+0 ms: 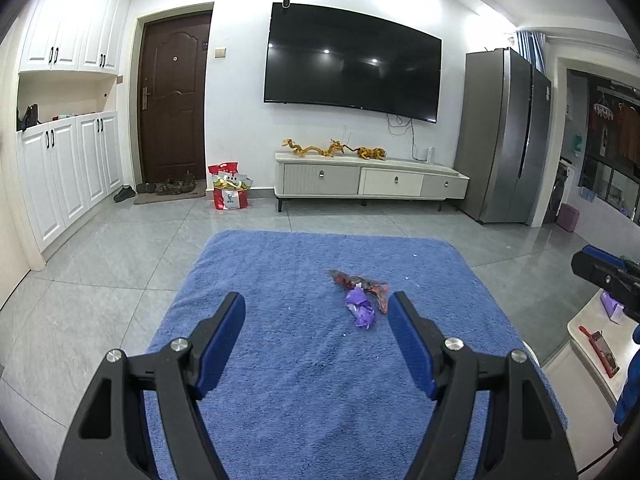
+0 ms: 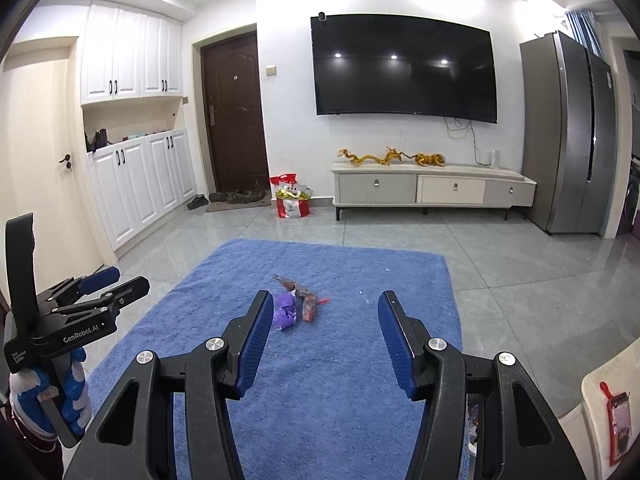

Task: Collect trash
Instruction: 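Move both tools back over the purple wrapper left on the rug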

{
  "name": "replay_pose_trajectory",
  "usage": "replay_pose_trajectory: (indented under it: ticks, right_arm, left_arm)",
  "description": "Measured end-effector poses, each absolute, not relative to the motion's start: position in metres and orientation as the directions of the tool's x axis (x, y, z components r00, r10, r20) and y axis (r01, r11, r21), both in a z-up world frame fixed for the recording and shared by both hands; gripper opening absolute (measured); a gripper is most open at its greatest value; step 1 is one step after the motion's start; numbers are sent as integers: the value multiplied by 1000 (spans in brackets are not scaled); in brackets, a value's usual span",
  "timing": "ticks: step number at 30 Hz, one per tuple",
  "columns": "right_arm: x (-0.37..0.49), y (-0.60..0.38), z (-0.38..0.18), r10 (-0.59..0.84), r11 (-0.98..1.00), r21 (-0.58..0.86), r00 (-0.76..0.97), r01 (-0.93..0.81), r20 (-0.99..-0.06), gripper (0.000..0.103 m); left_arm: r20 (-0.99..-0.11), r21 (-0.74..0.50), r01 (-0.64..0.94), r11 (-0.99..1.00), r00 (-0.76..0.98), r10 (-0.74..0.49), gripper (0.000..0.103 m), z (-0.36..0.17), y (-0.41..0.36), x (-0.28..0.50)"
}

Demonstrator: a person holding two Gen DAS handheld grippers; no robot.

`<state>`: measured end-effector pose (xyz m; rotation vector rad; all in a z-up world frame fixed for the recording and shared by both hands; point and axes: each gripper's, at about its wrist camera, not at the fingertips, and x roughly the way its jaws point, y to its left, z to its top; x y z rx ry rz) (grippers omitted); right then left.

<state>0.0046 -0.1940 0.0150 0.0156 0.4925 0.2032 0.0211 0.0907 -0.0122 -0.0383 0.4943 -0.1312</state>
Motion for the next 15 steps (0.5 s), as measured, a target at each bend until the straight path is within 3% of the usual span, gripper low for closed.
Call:
replay_pose_trajectory:
  ticks: [15]
  right_arm:
    - [48, -192, 6, 234, 971, 69, 837, -231, -494, 54]
  left_arm:
    - [-558, -99, 125, 987, 815, -159, 72, -39, 97, 75]
